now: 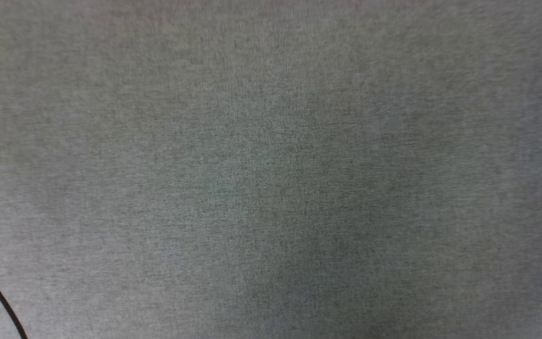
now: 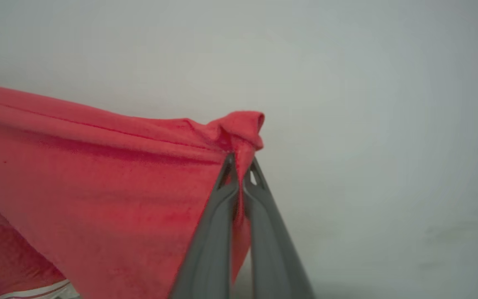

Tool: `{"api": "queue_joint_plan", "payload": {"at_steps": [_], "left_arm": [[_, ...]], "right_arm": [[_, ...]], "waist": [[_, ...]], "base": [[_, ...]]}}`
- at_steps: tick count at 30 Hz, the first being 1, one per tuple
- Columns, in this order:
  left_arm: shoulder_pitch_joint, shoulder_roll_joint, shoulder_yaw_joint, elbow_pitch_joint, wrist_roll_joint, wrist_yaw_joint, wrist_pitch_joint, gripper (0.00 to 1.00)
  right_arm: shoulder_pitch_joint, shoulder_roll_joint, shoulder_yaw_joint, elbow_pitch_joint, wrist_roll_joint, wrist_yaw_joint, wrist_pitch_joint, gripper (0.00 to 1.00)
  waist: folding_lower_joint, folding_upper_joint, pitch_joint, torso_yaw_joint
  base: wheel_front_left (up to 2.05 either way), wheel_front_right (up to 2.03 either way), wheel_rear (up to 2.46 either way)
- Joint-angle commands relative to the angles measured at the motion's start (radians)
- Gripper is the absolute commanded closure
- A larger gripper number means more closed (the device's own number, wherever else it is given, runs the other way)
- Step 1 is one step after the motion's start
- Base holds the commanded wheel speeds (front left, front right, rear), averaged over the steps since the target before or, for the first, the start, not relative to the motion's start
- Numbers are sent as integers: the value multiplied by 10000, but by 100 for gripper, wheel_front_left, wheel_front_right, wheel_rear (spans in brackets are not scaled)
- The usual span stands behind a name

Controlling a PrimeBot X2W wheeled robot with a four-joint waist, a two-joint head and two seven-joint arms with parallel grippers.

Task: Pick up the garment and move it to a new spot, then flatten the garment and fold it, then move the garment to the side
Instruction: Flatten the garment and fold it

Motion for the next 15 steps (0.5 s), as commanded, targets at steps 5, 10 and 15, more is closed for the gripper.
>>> {"api": "queue_joint_plan", "payload": {"at_steps": [5,10,15], "left_arm": [[24,17,-69,621,-170,-185,-170,100],[605,-198,-175,1257,-620,-375,-192,100],[1875,-447,-278,1653,-1339,-470,-303,100]], "right_arm": [[-152,-110,115,456,111,-24,-128,100],[349,-170,577,1138,585,-23,-435,100],[1441,-468,1101,1610,1488,-24,-577,100]], "waist": [[-2,0,928,141],[-2,0,975,188],[-2,0,513,348]], "base": [[0,0,0],[0,0,0],[0,0,0]]}}
